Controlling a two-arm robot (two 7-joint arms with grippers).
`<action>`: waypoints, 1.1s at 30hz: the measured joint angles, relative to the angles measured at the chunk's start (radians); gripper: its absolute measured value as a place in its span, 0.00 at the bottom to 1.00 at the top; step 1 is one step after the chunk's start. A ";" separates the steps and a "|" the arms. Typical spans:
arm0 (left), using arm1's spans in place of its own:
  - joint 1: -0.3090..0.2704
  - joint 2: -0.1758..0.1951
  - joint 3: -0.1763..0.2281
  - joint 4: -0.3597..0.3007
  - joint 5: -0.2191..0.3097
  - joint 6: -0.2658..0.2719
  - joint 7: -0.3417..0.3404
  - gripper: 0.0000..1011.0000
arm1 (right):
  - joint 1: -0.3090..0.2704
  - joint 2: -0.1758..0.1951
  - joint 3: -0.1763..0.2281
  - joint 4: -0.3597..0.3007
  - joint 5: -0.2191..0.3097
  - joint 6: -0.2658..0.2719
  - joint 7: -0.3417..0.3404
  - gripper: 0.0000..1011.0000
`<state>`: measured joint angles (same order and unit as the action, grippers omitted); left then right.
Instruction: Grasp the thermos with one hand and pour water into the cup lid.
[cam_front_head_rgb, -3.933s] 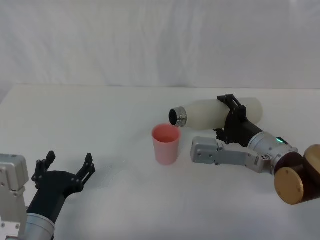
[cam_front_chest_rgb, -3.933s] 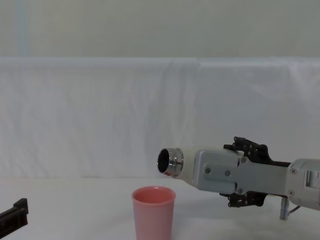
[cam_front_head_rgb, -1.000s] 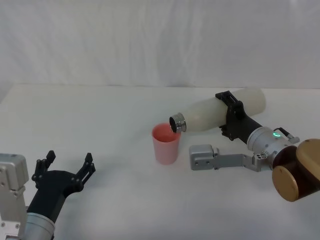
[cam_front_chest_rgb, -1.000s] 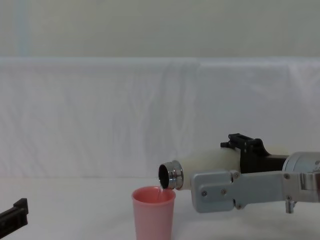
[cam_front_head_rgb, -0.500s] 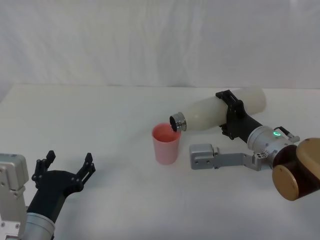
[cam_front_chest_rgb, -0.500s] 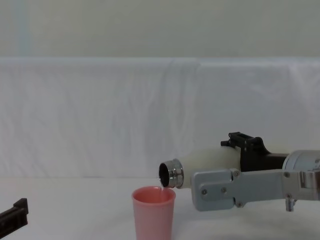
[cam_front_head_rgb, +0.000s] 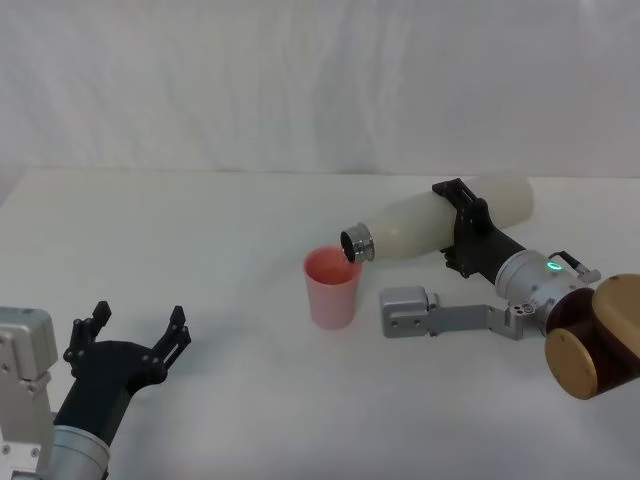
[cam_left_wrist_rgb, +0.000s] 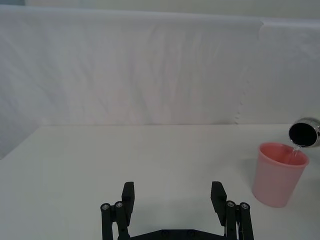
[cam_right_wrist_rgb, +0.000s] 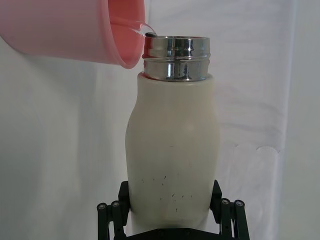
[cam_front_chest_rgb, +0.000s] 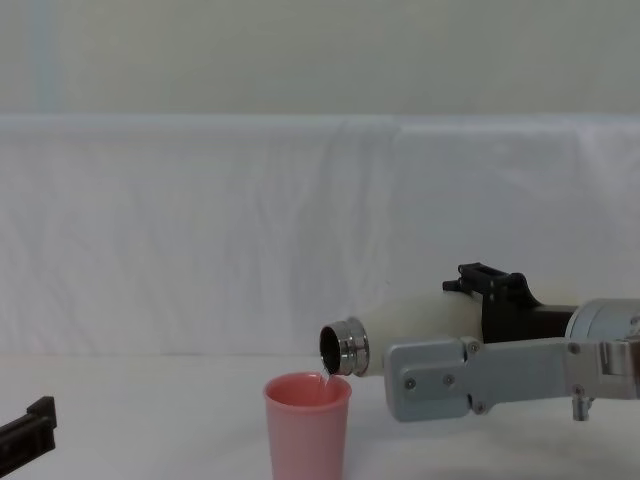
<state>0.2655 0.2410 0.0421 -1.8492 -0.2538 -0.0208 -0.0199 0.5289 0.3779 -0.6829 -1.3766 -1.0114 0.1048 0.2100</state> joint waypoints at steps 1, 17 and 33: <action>0.000 0.000 0.000 0.000 0.000 0.000 0.000 0.99 | 0.000 0.000 0.000 0.000 0.000 0.000 0.000 0.94; 0.000 0.000 0.000 0.000 0.000 0.000 0.000 0.99 | 0.004 -0.001 0.003 0.004 0.002 -0.002 -0.003 0.94; 0.000 0.000 0.000 0.000 0.000 0.000 0.000 0.99 | 0.009 -0.001 0.001 0.006 0.003 -0.003 -0.003 0.94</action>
<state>0.2655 0.2409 0.0421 -1.8492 -0.2538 -0.0208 -0.0199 0.5383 0.3765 -0.6822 -1.3703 -1.0088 0.1016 0.2073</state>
